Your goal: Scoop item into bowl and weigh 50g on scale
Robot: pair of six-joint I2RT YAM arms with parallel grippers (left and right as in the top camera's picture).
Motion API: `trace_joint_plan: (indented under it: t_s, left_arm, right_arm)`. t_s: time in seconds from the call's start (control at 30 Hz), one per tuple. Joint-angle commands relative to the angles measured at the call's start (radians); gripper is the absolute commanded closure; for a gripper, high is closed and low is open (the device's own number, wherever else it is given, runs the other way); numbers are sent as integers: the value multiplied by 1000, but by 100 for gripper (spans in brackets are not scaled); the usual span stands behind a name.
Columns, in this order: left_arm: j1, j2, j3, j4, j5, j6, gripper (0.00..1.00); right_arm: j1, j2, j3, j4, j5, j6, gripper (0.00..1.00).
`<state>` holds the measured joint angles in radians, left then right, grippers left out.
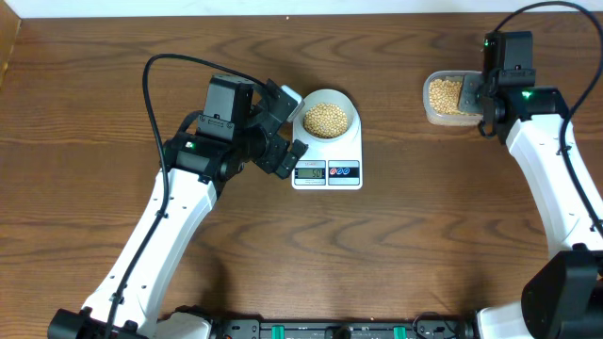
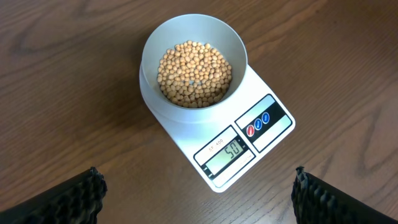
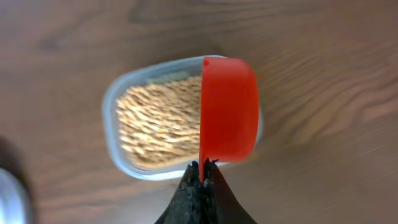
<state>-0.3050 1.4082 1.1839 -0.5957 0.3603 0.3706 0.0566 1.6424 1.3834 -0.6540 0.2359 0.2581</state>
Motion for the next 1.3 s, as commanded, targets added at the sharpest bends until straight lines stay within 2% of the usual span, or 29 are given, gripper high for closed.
trace_joint_plan:
  t_s: [0.0, 0.37, 0.67, 1.27]
  left_arm:
    - [0, 8, -2, -1, -6, 2, 2]
    - [0, 8, -2, -1, -6, 2, 2]
    - [0, 8, -2, -1, -6, 2, 2]
    - [0, 8, -2, -1, -6, 2, 2]
  right_arm:
    - [-13, -18, -6, 27, -105, 284, 99]
    - [-14, 50, -6, 112, -117, 506, 99]
    - [-14, 119, -6, 182, -150, 582, 99]
    - [9, 127, -83, 183, -143, 707, 99]
